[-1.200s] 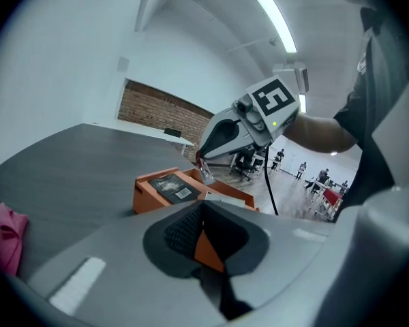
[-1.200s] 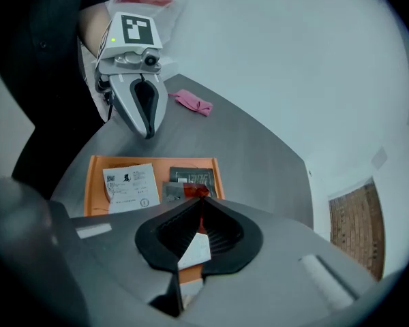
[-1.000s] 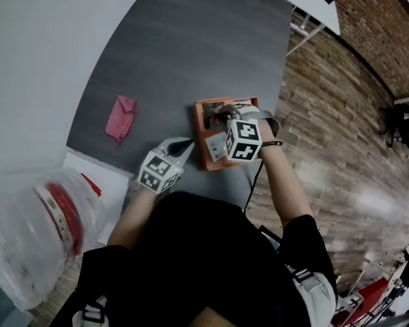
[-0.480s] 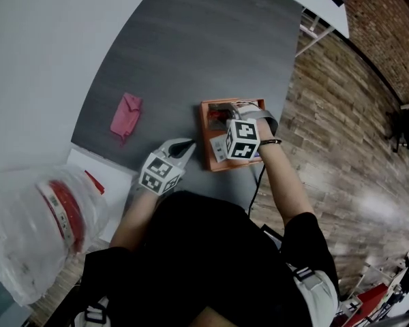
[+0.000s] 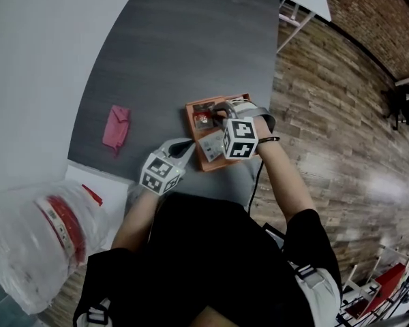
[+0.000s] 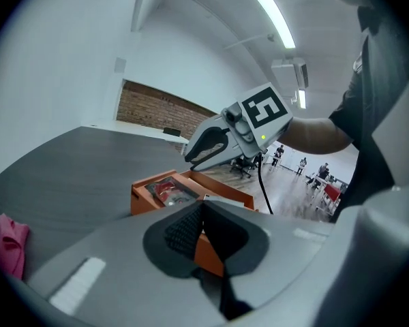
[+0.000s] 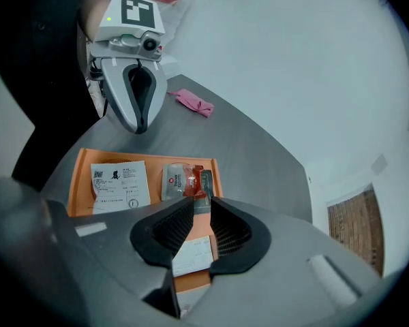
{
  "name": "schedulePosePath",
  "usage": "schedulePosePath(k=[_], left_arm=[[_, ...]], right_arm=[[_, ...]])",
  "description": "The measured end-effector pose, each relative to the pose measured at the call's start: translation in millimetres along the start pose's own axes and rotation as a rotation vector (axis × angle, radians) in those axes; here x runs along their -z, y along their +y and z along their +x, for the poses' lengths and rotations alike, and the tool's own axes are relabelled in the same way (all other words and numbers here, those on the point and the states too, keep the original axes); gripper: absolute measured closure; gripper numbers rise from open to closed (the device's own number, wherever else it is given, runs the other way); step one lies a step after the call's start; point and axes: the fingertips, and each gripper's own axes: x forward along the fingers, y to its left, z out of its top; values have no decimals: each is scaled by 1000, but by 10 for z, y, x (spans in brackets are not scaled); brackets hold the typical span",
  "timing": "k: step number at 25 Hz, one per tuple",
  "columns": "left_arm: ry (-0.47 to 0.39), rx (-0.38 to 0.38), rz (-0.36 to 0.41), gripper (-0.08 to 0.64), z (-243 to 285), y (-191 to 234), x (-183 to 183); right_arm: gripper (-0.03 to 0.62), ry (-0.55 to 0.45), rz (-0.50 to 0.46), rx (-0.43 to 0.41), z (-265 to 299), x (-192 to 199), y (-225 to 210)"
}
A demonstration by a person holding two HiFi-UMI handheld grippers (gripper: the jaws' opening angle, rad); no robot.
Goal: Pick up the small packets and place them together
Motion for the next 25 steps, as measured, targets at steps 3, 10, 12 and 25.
schedulePosePath(k=[3,10,12,25], left_arm=[[8,30,23,561,69,-43,-43],[34,95,47,561,245,-182,-65],[41,112,48,561,282,-207,-46],[72,143,48,561,412,-257,16]], right_arm=[[512,13,41,30,-97,159,-35],[514,105,161,36,-303,811,129],[514,134,193,29,-326,975,211],[517,177,221,-50,-207,1138,533]])
